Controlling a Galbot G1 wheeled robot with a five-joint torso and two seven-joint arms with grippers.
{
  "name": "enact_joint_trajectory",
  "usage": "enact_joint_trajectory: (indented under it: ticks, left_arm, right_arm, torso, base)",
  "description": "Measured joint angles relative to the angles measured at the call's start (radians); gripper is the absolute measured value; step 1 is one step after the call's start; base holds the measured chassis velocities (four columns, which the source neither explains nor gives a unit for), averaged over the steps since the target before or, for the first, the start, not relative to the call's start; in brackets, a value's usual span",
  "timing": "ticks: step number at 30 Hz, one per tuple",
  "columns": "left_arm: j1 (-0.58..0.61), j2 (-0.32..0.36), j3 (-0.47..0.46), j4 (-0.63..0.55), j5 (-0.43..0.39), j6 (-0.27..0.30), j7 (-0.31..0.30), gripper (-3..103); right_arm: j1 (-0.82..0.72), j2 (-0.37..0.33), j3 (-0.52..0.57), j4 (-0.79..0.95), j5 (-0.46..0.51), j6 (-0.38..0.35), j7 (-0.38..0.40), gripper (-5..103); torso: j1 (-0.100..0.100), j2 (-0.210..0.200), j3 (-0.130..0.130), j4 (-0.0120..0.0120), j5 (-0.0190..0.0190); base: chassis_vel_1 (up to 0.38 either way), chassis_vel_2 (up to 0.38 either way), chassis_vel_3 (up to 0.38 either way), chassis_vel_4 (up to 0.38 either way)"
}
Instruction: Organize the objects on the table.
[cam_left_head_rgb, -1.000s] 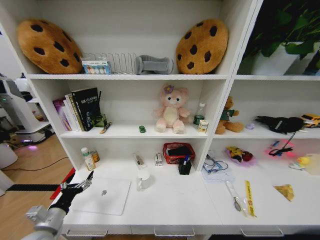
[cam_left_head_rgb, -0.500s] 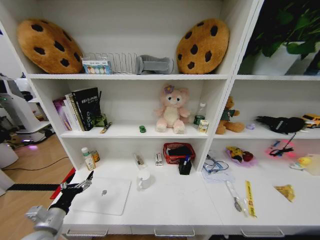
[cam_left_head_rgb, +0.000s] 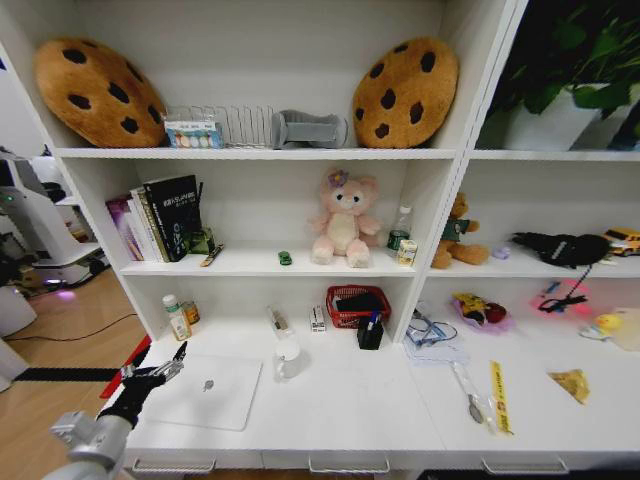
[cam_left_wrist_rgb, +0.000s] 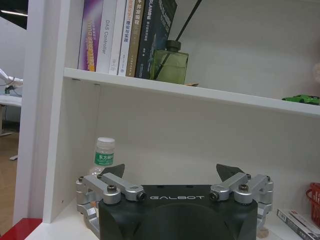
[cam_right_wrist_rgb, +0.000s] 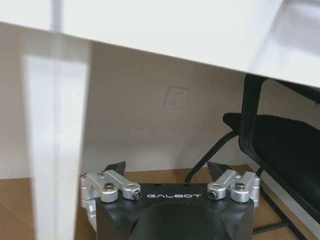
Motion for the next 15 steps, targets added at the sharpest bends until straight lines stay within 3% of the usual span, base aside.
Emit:
enact_joint_trajectory:
  ticks: [3, 8, 15]
  left_arm:
    - [0.0, 0.0, 0.0, 0.0, 0.0, 0.0, 0.0, 100]
    - [0.0, 0.0, 0.0, 0.0, 0.0, 0.0, 0.0, 100]
    - [0.0, 0.0, 0.0, 0.0, 0.0, 0.0, 0.0, 100]
  right_arm:
    - [-0.084, 0.007, 0.001, 0.069, -0.007, 0.005, 0.005, 99]
    - [-0.225, 0.023, 0.013, 0.169, -0.01, 0.01, 0.007, 100]
    - [-0.508, 0.032, 0.049, 0.525, -0.009, 0.014, 0.003, 100]
  torso:
    - [0.0, 0.0, 0.0, 0.0, 0.0]
    - [0.0, 0.0, 0.0, -0.0002, -0.0001]
    - [0.0, 0.0, 0.0, -0.0002, -0.0001]
  base:
    - [0.0, 0.0, 0.0, 0.0]
    - [0.0, 0.0, 0.0, 0.0]
    - [0.0, 0.0, 0.0, 0.0]
